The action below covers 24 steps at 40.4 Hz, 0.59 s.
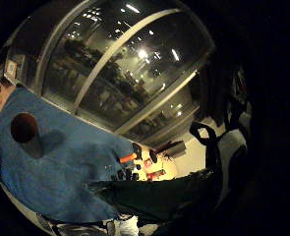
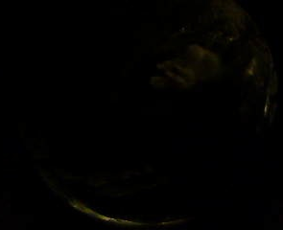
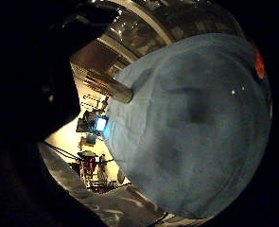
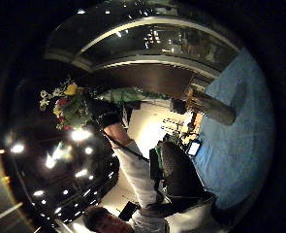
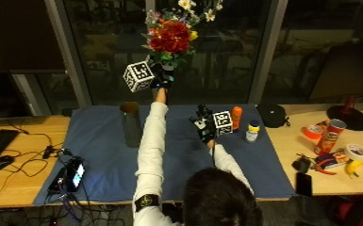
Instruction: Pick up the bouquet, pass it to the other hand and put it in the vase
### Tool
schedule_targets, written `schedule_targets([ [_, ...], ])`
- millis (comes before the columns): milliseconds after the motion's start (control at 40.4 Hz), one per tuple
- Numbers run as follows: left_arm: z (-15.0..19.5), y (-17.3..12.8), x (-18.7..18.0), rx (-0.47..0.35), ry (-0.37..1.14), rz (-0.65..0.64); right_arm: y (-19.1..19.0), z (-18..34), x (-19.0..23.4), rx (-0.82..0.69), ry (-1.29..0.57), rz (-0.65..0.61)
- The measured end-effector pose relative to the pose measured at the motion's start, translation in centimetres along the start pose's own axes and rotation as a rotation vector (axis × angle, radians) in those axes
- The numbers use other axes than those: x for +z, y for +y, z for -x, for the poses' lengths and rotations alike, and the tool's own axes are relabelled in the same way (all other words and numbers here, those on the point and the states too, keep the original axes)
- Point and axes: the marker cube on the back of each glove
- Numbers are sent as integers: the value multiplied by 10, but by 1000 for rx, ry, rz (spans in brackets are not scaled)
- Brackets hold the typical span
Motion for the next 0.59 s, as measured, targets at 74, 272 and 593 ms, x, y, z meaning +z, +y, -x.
schedule_targets([
  [74, 11, -14, -3, -6, -20, -44, -2, -7, 3, -28, -9, 13],
  [272, 57, -42, -14, -63, -85, -143, -10, -27, 3, -17, 29, -6],
  [593, 92, -86, -47, -71, -171, -372, -35, -65, 1, -50, 127, -98],
])
